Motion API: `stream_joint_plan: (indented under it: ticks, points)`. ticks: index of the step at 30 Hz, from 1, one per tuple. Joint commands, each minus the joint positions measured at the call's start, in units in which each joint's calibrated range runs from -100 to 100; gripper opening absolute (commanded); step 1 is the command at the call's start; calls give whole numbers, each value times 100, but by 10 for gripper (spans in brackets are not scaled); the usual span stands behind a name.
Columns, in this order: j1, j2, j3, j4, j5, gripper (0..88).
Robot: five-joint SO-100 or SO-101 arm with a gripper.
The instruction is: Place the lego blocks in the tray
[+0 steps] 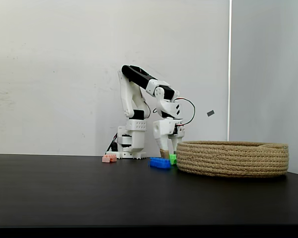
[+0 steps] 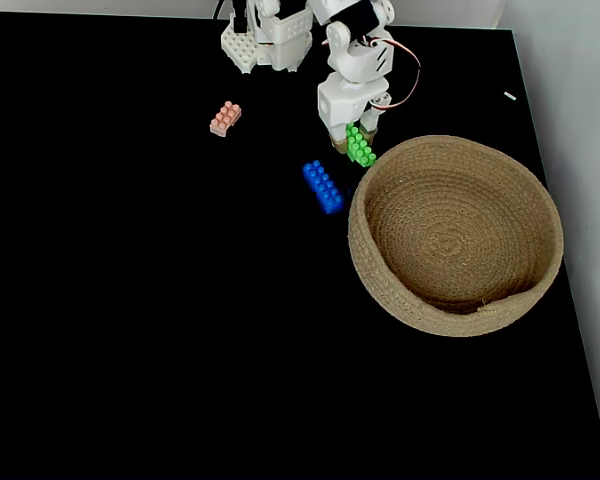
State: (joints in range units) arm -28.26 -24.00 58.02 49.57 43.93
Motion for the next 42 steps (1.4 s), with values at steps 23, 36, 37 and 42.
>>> stream_joint_plan:
  ticks: [23, 36, 37, 42]
  points:
    - [583, 1076, -5123, 428, -508, 374]
    - [1474, 277, -4822, 1777, -571, 329]
    - [1614, 130, -4712, 1944, -581, 329]
    - [2348, -523, -3946, 2569, -547, 336]
